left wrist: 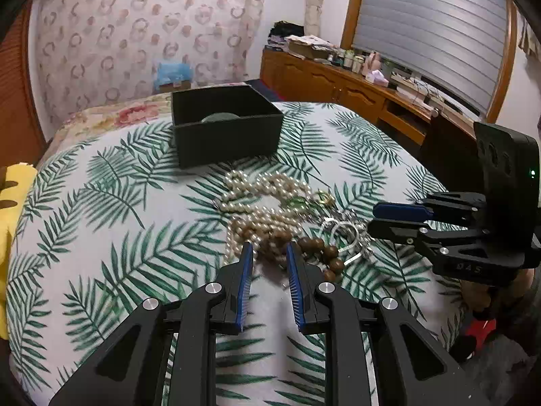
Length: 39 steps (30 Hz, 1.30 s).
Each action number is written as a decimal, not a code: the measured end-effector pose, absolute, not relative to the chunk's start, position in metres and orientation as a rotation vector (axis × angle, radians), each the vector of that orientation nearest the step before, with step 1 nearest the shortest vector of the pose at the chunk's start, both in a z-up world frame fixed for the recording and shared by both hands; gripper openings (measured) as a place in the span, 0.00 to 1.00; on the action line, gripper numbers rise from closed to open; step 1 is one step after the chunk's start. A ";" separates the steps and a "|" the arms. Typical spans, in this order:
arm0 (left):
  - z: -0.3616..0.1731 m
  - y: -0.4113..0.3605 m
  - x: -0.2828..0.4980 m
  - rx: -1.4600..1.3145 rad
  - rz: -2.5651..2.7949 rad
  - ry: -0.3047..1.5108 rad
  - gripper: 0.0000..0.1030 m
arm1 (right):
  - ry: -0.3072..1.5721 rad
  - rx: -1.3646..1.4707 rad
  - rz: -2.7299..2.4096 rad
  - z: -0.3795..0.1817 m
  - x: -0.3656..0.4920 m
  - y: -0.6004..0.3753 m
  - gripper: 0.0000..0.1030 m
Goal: Organize jewelry
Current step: 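Move both tools back from the box to the jewelry pile, then grasp and lift the wooden bead strand with the left tool while the right tool grasps the silver chain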
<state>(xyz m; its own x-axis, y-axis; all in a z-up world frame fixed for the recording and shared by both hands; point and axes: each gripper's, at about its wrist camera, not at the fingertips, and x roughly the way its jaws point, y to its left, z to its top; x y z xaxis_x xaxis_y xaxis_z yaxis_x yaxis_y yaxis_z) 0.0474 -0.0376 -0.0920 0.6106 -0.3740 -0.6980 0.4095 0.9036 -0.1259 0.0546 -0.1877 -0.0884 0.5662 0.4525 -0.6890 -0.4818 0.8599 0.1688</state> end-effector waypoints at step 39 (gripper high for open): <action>-0.090 -0.048 0.048 0.039 -0.456 0.770 0.06 | 0.793 -0.055 0.541 -0.095 0.050 -0.186 0.28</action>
<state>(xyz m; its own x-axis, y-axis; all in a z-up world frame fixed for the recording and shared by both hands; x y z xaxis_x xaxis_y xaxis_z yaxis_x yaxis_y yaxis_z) 0.0480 -0.0481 -0.0901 0.6256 -0.3833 -0.6795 0.4116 0.9020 -0.1299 0.0498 -0.1855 -0.0948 0.5741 0.4410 -0.6898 -0.4813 0.8634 0.1514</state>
